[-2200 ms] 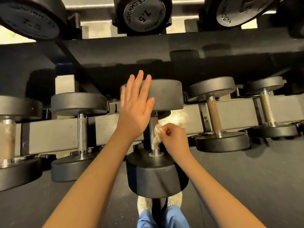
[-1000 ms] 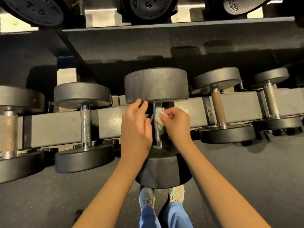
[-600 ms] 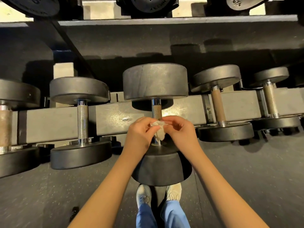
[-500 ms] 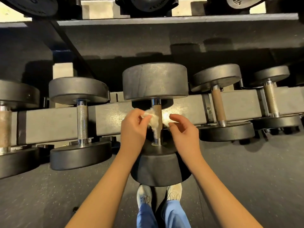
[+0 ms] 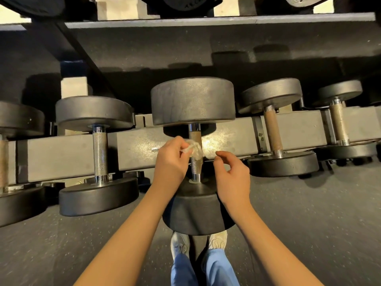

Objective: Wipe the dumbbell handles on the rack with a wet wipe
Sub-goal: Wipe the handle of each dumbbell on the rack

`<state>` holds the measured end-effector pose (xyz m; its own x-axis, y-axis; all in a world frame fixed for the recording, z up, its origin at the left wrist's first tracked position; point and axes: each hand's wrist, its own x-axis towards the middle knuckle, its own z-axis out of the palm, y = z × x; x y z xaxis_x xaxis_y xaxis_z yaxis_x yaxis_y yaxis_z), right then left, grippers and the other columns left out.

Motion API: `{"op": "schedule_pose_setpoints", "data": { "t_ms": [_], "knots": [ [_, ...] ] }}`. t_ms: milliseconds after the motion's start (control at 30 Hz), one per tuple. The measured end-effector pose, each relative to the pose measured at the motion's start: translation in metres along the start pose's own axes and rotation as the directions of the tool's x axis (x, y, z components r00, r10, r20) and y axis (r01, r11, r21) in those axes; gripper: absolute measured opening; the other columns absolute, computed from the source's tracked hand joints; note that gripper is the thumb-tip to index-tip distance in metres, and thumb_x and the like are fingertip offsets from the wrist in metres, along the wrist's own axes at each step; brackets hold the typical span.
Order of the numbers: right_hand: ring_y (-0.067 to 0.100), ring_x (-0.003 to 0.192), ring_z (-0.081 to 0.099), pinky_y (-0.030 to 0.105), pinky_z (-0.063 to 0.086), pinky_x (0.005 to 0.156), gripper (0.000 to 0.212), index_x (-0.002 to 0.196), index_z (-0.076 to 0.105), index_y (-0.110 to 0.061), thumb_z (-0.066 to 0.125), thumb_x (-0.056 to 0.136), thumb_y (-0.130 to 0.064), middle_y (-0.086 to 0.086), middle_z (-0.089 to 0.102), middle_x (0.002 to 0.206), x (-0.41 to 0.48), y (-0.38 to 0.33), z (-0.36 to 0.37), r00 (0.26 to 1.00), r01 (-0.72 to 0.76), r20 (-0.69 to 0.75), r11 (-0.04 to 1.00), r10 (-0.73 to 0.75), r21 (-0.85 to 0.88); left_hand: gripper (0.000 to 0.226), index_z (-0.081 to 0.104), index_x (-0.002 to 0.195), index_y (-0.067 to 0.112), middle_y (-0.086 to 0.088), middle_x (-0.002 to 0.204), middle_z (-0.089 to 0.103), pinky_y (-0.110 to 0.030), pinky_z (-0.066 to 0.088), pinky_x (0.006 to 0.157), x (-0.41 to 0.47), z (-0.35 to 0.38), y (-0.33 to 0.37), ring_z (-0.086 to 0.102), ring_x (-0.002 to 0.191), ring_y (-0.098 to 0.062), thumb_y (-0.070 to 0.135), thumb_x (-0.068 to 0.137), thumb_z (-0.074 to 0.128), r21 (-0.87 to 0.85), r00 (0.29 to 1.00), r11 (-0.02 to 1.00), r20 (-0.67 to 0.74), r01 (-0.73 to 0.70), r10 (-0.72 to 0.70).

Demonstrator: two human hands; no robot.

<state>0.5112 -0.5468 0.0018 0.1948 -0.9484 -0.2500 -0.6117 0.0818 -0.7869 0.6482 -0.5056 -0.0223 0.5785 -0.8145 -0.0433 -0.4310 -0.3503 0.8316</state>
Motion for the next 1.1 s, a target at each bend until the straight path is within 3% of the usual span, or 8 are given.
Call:
{"op": "schedule_pose_setpoints", "data": {
  "t_ms": [133,300,400,467,633,767,900,1100],
  "knots": [
    [0.007,0.099,0.057,0.012,0.038,0.076,0.025,0.115,0.066,-0.015,0.054,0.094,-0.019,-0.002,0.067,0.109,-0.001,-0.001,-0.001,1.0,-0.008,0.002,1.0,0.008,0.001,0.021,0.061,0.113,0.006,-0.005,0.1,0.058,-0.016,0.039,0.073,0.013,0.005,0.01,0.054,0.088,-0.012,0.007,0.092,0.058,0.003,0.994,0.995,-0.043,0.102,-0.102],
    [0.007,0.098,0.058,0.018,0.04,0.08,0.025,0.113,0.067,-0.016,0.052,0.094,-0.019,-0.002,0.067,0.109,-0.002,-0.001,-0.001,1.0,-0.015,-0.001,1.0,0.015,-0.005,0.009,0.068,0.086,0.001,-0.005,0.086,0.056,-0.008,0.036,0.065,0.001,0.008,0.007,0.052,0.078,-0.015,0.002,0.088,0.06,0.1,0.999,0.995,-0.031,0.014,-0.011],
    [0.009,0.097,0.058,0.02,0.041,0.078,0.025,0.114,0.067,-0.015,0.052,0.094,-0.019,0.0,0.068,0.108,-0.003,-0.002,0.0,1.0,-0.006,-0.013,0.999,0.005,-0.033,0.006,0.067,0.075,-0.001,-0.007,0.078,0.055,-0.023,0.041,0.062,-0.014,0.004,0.0,0.048,0.07,-0.014,-0.001,0.081,0.067,0.199,0.98,0.969,0.161,-0.148,0.117],
    [0.013,0.097,0.06,0.025,0.044,0.08,0.027,0.116,0.066,-0.014,0.052,0.094,-0.02,0.002,0.068,0.11,-0.005,-0.002,0.001,1.0,0.0,-0.026,0.999,-0.002,-0.052,0.005,0.067,0.076,-0.002,-0.007,0.078,0.054,-0.025,0.039,0.061,-0.013,0.001,0.0,0.046,0.069,-0.013,-0.001,0.081,0.067,0.228,0.972,0.955,0.184,-0.189,0.148],
    [0.012,0.109,0.055,0.033,0.044,0.096,0.034,0.121,0.063,-0.014,0.046,0.096,-0.028,0.001,0.065,0.118,-0.016,-0.001,0.009,0.995,0.049,-0.083,0.996,-0.055,-0.071,0.014,0.065,0.09,0.001,-0.006,0.093,0.054,-0.012,0.033,0.065,0.015,0.003,0.012,0.05,0.08,-0.014,-0.002,0.09,0.051,0.134,0.998,0.991,-0.069,0.024,-0.015],
    [-0.002,0.105,0.047,0.038,0.046,0.094,0.047,0.116,0.065,-0.012,0.039,0.088,-0.04,-0.001,0.065,0.116,-0.021,0.0,0.012,0.967,0.193,-0.159,0.98,-0.198,-0.049,0.012,0.064,0.084,0.003,-0.005,0.086,0.054,-0.01,0.034,0.062,0.01,0.007,0.006,0.049,0.078,-0.015,-0.002,0.089,0.053,0.12,0.998,0.991,-0.023,0.053,-0.05],
    [0.015,0.108,0.058,0.038,0.045,0.094,0.041,0.114,0.066,-0.01,0.045,0.089,-0.034,0.003,0.066,0.117,-0.023,0.002,0.012,0.928,0.333,-0.143,0.937,-0.345,-0.103,0.008,0.065,0.077,0.003,-0.003,0.077,0.054,-0.004,0.034,0.066,-0.009,0.001,-0.007,0.049,0.073,-0.016,0.001,0.084,0.064,0.137,0.993,0.989,0.107,-0.062,0.048],
    [0.015,0.107,0.058,0.046,0.048,0.093,0.042,0.112,0.067,-0.011,0.042,0.088,-0.034,0.001,0.067,0.113,-0.024,-0.001,0.01,0.947,0.282,-0.151,0.958,-0.285,-0.045,0.01,0.065,0.087,0.007,-0.008,0.089,0.059,-0.012,0.035,0.062,0.023,0.006,0.013,0.053,0.078,-0.014,0.011,0.092,0.057,0.021,0.991,0.995,-0.092,0.102,-0.1]
  ]
}}
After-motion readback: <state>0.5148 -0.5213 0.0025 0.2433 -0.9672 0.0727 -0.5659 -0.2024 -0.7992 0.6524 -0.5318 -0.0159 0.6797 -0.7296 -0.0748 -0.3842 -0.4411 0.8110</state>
